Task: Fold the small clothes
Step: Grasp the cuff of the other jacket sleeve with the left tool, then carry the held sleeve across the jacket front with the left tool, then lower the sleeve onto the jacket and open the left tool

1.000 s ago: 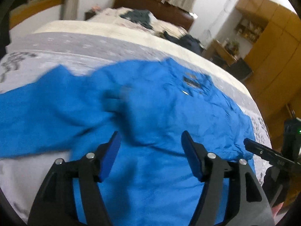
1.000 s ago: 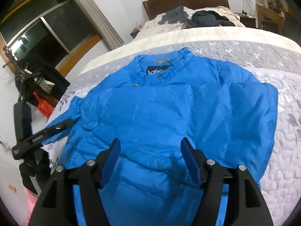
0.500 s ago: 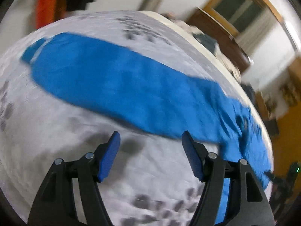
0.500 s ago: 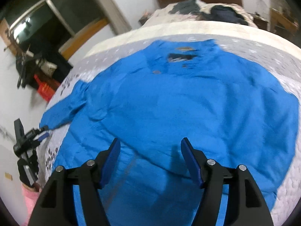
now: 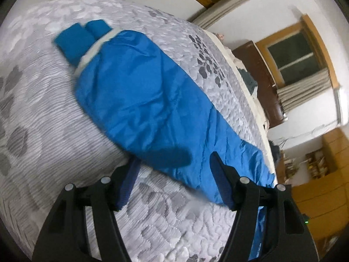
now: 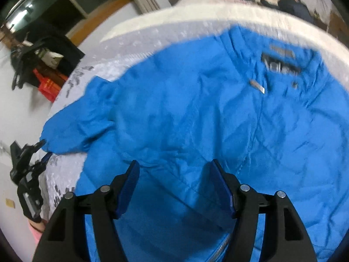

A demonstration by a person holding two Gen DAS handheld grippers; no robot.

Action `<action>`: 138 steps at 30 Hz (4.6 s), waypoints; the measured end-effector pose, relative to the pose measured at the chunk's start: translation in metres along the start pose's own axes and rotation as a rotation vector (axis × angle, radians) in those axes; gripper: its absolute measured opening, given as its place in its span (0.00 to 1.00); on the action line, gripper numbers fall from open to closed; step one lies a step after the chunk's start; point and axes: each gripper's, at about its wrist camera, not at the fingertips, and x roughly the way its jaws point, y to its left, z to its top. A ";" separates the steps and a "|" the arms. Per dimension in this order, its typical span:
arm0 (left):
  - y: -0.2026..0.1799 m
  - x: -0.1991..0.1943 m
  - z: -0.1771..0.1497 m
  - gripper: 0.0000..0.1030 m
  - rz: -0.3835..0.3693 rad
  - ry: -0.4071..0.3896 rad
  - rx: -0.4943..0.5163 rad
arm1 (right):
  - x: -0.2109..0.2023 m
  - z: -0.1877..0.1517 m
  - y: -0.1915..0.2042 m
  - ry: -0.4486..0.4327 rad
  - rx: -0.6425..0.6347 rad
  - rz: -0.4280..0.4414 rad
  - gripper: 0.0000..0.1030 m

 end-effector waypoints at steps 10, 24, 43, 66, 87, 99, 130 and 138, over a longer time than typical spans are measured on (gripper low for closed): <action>0.020 0.007 0.025 0.56 -0.041 -0.006 -0.056 | 0.003 -0.002 -0.011 -0.012 -0.011 0.012 0.66; 0.007 -0.015 0.027 0.04 -0.033 -0.167 -0.006 | 0.006 -0.004 -0.003 -0.024 -0.039 -0.005 0.67; -0.193 -0.023 -0.082 0.02 -0.155 -0.182 0.617 | -0.001 -0.007 -0.010 -0.050 -0.021 0.025 0.66; -0.260 0.112 -0.198 0.02 -0.180 0.114 0.876 | -0.036 -0.023 -0.040 -0.090 0.014 -0.022 0.66; -0.201 0.067 -0.117 0.46 -0.248 0.147 0.666 | -0.034 0.007 0.016 -0.059 -0.025 0.095 0.67; -0.177 0.147 -0.111 0.43 -0.041 0.194 0.670 | 0.024 0.033 0.074 0.047 -0.033 0.161 0.57; -0.258 0.102 -0.179 0.46 -0.143 0.132 0.881 | -0.108 -0.013 -0.083 -0.224 0.164 0.165 0.09; -0.272 0.152 -0.203 0.46 -0.042 0.189 0.936 | -0.084 -0.036 -0.140 -0.161 0.266 0.123 0.10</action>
